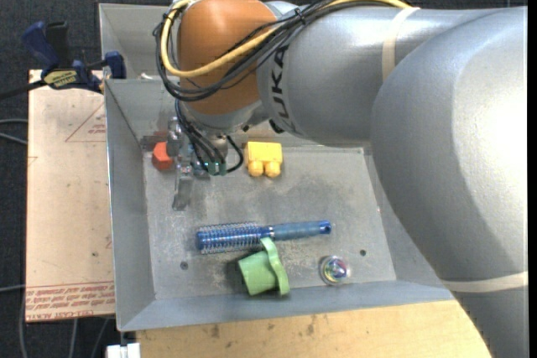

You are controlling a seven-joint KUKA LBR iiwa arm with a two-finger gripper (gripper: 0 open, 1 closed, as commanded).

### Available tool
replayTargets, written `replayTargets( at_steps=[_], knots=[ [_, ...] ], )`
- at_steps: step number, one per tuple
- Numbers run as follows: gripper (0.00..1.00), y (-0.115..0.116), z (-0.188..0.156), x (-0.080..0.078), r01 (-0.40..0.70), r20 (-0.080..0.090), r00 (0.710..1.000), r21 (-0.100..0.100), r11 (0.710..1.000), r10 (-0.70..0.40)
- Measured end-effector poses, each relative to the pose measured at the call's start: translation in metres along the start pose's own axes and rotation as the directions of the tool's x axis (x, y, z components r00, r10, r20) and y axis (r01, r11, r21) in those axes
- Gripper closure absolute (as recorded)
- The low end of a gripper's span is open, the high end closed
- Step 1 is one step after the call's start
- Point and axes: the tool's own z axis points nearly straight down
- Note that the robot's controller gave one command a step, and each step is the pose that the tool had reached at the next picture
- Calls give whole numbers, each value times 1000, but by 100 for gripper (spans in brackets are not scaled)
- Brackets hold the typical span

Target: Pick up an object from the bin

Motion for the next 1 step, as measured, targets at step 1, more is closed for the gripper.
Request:
replayTargets(
  at_steps=[1],
  knots=[
    [0,-31,35,96,232,0,973,2,973,-232]
  ],
)
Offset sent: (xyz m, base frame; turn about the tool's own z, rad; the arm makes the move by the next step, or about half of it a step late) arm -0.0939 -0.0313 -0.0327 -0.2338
